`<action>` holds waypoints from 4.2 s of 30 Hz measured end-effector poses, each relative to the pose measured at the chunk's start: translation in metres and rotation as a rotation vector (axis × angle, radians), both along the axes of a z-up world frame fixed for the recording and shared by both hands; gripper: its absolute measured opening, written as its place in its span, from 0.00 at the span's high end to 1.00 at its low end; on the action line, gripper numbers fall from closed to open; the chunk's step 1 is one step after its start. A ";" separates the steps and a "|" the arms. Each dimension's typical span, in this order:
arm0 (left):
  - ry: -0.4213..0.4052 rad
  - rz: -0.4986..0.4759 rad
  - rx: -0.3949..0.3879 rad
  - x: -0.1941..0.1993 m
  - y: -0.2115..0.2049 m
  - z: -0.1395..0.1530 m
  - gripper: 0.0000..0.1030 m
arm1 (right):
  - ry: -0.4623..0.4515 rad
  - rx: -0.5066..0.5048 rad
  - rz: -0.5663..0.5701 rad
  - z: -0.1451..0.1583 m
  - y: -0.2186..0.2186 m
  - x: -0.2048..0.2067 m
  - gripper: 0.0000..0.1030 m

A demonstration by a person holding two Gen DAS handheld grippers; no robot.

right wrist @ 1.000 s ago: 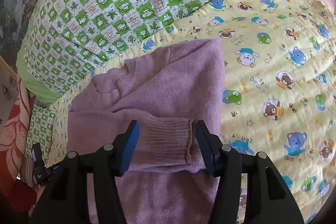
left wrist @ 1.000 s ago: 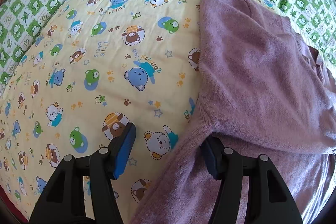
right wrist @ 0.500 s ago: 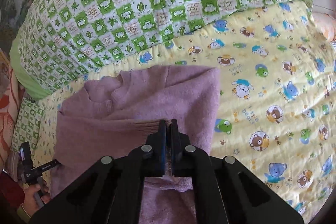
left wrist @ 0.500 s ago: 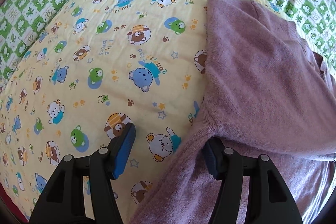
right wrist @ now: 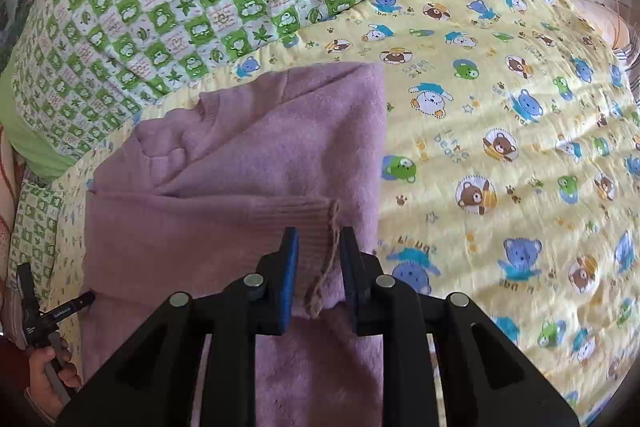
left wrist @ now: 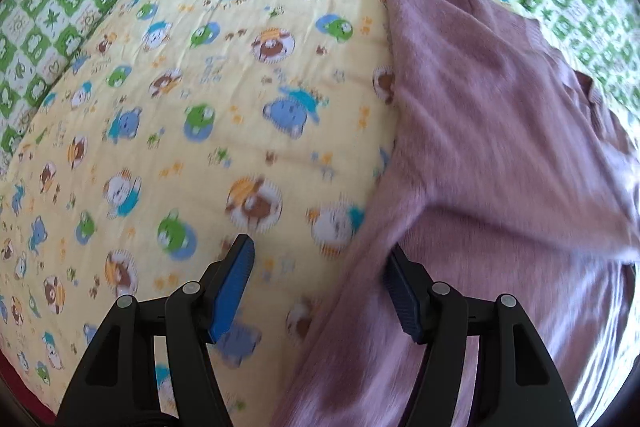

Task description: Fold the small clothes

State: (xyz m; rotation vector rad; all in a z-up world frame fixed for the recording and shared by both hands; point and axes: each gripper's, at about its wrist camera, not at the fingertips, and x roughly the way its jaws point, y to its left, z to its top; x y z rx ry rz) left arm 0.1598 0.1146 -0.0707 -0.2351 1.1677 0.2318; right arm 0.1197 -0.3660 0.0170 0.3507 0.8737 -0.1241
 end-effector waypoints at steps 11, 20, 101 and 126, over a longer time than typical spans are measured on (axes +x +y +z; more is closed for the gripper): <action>0.061 -0.091 -0.196 -0.108 0.020 -0.002 0.37 | 0.078 0.045 0.085 -0.021 0.037 -0.114 0.62; 0.085 -0.201 -0.262 -0.189 0.010 -0.003 0.26 | 0.080 0.152 0.033 -0.035 0.038 -0.207 0.55; -0.257 -0.091 -0.440 0.163 -0.006 0.029 0.96 | -0.160 0.429 -0.012 -0.022 -0.045 0.107 0.92; -0.096 -0.588 -0.427 0.081 -0.140 0.021 0.56 | -0.073 0.177 0.440 -0.009 0.074 0.045 0.60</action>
